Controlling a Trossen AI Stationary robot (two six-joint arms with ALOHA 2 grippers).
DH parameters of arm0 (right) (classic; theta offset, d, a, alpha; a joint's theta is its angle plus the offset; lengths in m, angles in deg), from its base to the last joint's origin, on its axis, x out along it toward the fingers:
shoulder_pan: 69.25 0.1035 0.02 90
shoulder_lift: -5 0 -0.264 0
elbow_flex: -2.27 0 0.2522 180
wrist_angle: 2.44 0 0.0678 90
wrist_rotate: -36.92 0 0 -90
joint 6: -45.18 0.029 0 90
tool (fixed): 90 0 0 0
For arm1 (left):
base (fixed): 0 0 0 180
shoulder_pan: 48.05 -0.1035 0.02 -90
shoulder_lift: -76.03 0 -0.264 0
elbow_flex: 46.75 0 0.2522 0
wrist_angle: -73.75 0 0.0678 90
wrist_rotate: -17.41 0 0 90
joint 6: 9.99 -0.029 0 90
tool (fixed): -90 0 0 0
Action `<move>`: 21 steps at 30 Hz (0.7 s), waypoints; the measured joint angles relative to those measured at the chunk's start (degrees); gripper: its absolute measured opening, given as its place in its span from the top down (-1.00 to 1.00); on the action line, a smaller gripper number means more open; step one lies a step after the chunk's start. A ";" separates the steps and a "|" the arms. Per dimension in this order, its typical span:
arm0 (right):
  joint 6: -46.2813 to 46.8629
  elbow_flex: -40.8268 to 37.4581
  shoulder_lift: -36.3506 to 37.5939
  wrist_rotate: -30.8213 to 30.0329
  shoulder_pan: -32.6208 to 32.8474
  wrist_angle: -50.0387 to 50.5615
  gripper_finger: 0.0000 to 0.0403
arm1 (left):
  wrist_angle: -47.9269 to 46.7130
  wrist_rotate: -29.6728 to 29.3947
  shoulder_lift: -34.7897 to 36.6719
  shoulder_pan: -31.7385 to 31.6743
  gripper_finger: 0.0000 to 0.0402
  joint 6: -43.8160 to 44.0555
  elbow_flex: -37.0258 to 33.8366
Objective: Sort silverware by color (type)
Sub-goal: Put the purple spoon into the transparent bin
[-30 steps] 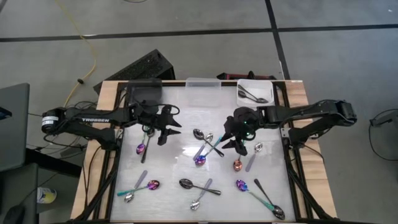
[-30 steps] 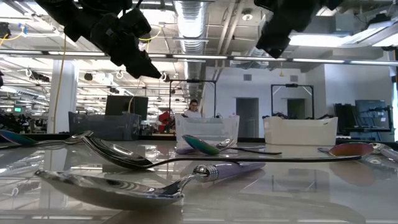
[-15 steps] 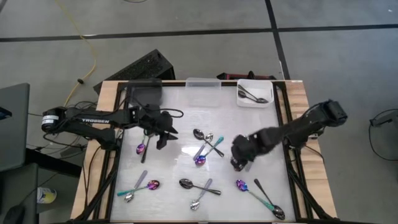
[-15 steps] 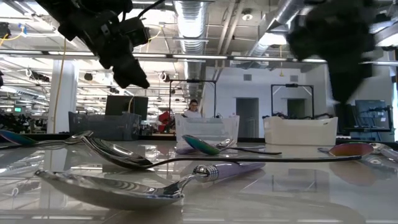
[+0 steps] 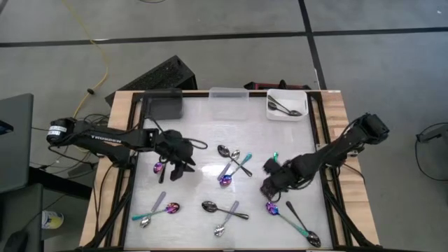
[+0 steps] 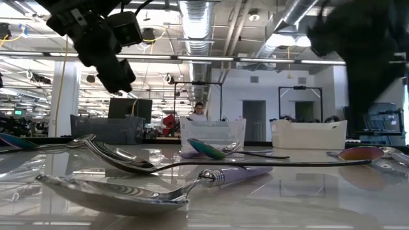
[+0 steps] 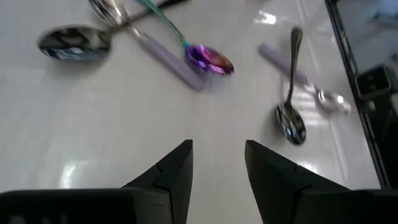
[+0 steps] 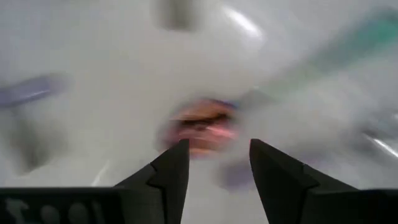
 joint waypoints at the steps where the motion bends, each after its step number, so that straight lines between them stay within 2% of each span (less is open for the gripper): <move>1: -4.60 0.00 -0.01 -0.16 0.58 -5.21 0.05 | -0.44 -0.83 0.00 1.04 0.35 0.02 0.00; 4: -19.15 0.04 0.01 -2.90 1.74 -20.87 0.05 | -1.00 -4.23 0.00 3.65 0.35 -0.04 0.00; 6: -27.44 0.14 -0.59 -8.20 1.31 -29.08 0.05 | -0.93 -7.15 0.00 4.54 0.35 -0.15 0.00; 8: -33.52 0.12 -0.76 -12.91 -0.07 -33.05 0.05 | -0.94 -10.18 0.00 5.12 0.35 -0.49 -0.02; 9: -36.54 0.07 -0.76 -13.00 -1.24 -33.95 0.05 | -0.94 -11.60 0.00 5.11 0.35 -0.74 -0.02; 13: -51.33 0.05 -0.79 -8.95 -5.39 -33.72 0.05 | -0.78 -15.29 0.00 5.10 0.35 -2.76 -0.02; 16: -66.28 0.02 -0.82 -6.93 -7.85 -34.17 0.05 | -0.90 -16.09 0.00 5.10 0.35 -3.17 -0.02; 18: -74.43 0.02 -0.82 -3.01 -10.26 -34.82 0.05 | -0.92 -16.09 0.00 5.10 0.35 -2.89 -0.02; 21: -80.22 0.02 -0.82 5.35 -15.43 -35.39 0.07 | -0.96 -16.10 0.00 5.10 0.35 -2.06 -0.02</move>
